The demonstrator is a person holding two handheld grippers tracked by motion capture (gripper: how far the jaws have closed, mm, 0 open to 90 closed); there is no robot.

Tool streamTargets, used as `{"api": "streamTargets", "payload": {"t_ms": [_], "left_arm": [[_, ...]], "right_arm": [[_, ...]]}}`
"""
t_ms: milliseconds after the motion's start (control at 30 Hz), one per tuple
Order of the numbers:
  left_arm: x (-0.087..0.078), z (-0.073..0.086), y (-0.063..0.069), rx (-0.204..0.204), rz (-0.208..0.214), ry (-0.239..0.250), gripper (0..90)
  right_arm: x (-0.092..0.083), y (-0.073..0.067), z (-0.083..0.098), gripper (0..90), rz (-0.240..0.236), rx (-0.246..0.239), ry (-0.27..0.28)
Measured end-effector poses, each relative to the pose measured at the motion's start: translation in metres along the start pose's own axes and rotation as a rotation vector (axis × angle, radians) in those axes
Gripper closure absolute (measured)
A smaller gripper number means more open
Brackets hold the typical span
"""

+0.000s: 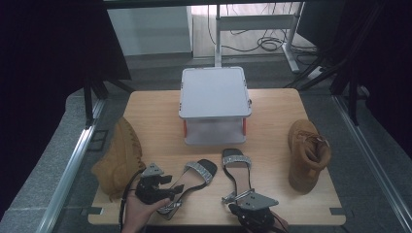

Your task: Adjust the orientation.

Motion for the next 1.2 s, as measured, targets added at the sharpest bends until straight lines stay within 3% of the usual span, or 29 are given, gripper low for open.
{"api": "streamTargets", "payload": {"t_ms": [267, 333, 367, 433, 633, 1200], "left_arm": [[0.002, 0.001, 0.002, 0.008, 0.001, -0.008, 37.4], [0.002, 0.001, 0.002, 0.009, 0.001, -0.009, 37.4], [0.003, 0.001, 0.003, 0.010, 0.000, -0.011, 37.4], [0.004, 0.002, 0.003, 0.010, 0.001, -0.014, 37.4], [0.005, 0.003, 0.004, 0.013, 0.003, -0.019, 37.4], [0.004, 0.004, 0.002, 0.007, 0.001, -0.025, 37.4]], "right_arm": [[-0.004, 0.006, 0.001, 89.6, 0.005, 0.032, 0.014], [-0.006, 0.000, -0.003, 89.6, -0.045, 0.050, 0.032], [-0.006, -0.002, -0.004, 89.6, -0.044, 0.041, 0.034], [-0.004, -0.005, -0.005, 89.6, -0.034, 0.022, 0.032], [0.005, 0.008, -0.002, 89.6, 0.010, 0.046, 0.031], [-0.013, 0.033, 0.002, 89.6, 0.083, 0.077, 0.049]]}}
Point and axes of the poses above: each handheld gripper's, and its own axes: x roughly forward along the jaws, z roughly out of its underside, y roughly to its right, the point moved 9 cm from there along x, roughly forward along the jaws, and after that the axes turned 8 degrees about x, right-handed, at the moved point
